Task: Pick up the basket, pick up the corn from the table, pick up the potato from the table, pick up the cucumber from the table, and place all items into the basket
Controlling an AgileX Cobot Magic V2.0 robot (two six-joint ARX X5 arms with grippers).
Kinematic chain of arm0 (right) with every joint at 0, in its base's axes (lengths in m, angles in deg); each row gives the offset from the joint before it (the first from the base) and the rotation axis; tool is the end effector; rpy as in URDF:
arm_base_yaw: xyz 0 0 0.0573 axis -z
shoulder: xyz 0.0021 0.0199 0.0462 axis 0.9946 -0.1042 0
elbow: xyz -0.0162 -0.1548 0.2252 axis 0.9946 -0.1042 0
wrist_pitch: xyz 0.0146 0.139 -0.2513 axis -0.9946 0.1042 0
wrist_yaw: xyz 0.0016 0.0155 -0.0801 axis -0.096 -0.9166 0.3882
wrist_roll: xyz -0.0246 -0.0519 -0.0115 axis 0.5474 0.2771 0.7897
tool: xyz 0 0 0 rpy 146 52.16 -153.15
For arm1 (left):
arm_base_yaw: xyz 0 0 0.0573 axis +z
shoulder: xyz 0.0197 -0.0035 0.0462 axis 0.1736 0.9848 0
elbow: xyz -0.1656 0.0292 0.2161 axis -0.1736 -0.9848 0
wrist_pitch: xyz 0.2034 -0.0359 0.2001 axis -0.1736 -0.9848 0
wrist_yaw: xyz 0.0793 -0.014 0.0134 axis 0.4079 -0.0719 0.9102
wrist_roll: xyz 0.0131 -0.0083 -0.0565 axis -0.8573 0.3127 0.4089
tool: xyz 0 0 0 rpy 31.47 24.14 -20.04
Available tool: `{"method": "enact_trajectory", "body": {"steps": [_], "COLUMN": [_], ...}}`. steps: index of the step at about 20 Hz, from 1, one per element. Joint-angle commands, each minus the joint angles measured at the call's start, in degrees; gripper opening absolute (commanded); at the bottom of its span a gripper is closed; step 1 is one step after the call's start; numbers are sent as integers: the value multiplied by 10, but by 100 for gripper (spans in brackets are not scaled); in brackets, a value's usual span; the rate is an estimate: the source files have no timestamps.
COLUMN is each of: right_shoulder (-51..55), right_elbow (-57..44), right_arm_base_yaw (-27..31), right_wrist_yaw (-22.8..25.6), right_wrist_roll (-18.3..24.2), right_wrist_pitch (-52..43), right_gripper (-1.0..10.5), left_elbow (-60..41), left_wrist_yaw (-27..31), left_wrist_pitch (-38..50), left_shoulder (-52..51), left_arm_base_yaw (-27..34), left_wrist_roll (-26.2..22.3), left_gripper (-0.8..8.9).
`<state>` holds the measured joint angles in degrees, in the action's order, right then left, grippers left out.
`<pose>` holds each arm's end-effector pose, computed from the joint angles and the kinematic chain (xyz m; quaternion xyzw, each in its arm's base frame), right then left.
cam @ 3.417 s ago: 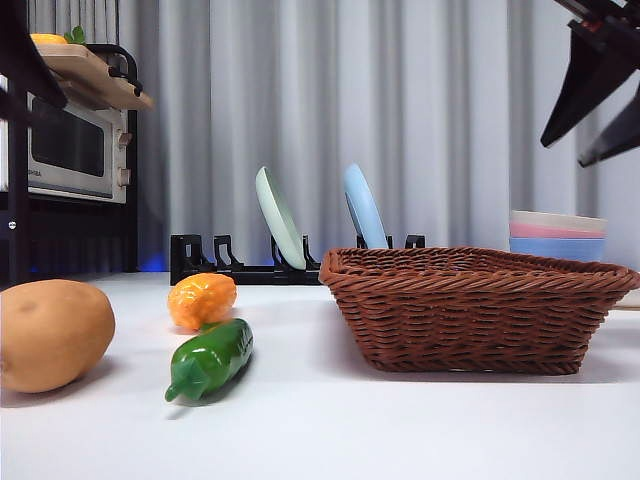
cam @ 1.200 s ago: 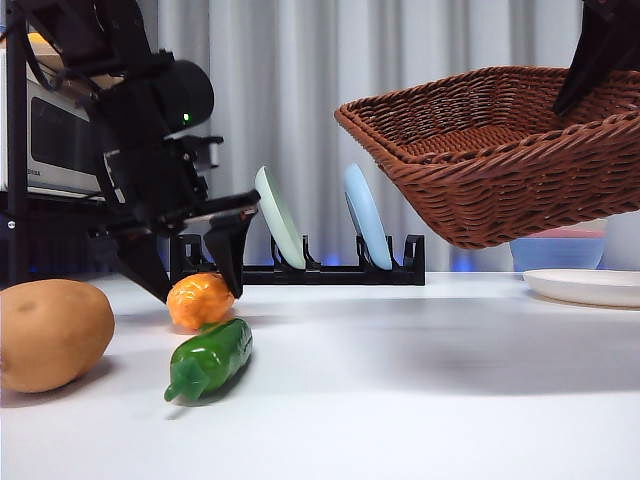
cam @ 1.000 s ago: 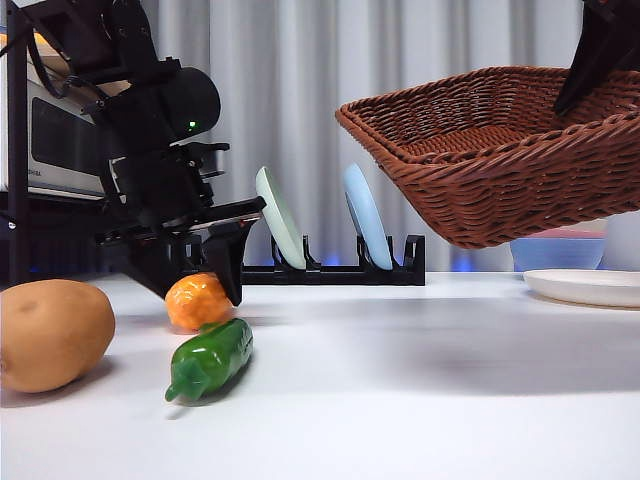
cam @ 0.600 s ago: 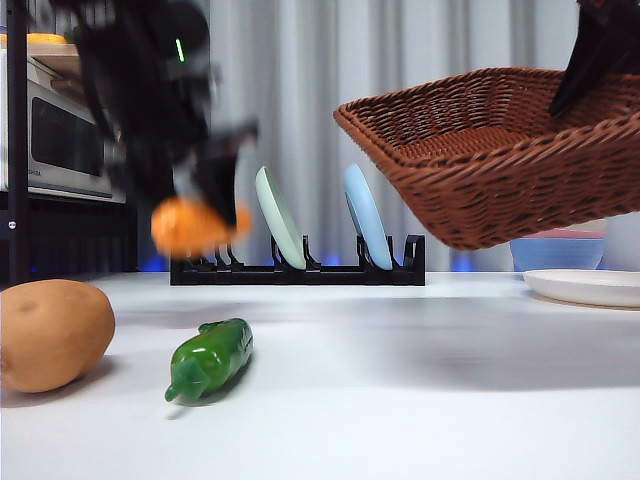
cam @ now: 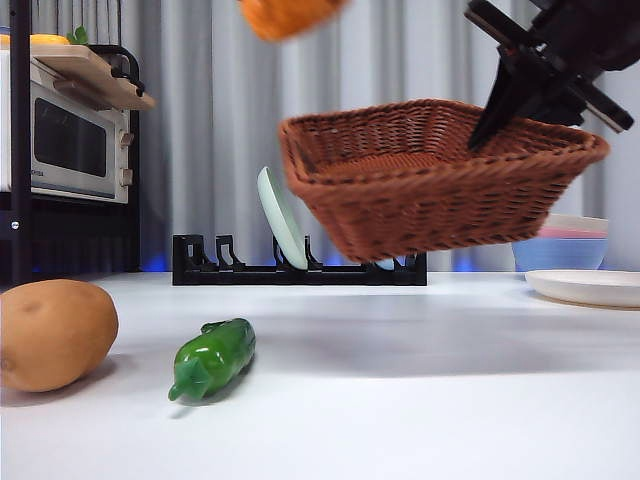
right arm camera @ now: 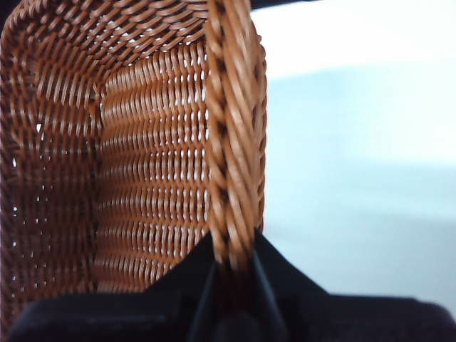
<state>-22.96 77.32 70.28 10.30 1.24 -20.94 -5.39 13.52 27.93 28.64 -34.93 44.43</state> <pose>0.3187 0.0914 0.2764 0.1415 0.3561 0.2346 0.8934 0.2492 -0.2447 0.3709 0.0400 0.2646 -0.3150 0.9106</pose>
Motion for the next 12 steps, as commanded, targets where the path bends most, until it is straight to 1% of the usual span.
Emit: {"method": "enact_trajectory", "body": {"steps": [1,3,6,7,9,10,12], "right_shoulder": [1,1,1,1,1,1,1], "right_elbow": [3,3,3,3,3,3,3], "right_arm_base_yaw": [-2,-3,-2,-2,-2,-2,-2], "right_wrist_yaw": [-17,-33,-34,-34,-34,-34,-34], "right_wrist_roll": [-21,-21,-23,-22,-22,-22,-23], "right_wrist_pitch": [-10,-11,-8,-6,-6,-6,-6], "right_gripper": [-17,-17,-17,-17,-17,-17,-17], "left_elbow": [-7,-7,-7,-7,-7,-7,-7], "left_wrist_yaw": [33,46,46,47,43,41,42], "left_wrist_pitch": [17,40,50,50,66,69,59], "left_shoulder": [47,93,139,142,142,142,142], "left_arm_base_yaw": [-38,-61,-75,-78,-80,-80,-78], "left_wrist_roll": [4,4,4,4,4,4,4], "left_gripper": [-8,-8,3,79,471,499,499]}}
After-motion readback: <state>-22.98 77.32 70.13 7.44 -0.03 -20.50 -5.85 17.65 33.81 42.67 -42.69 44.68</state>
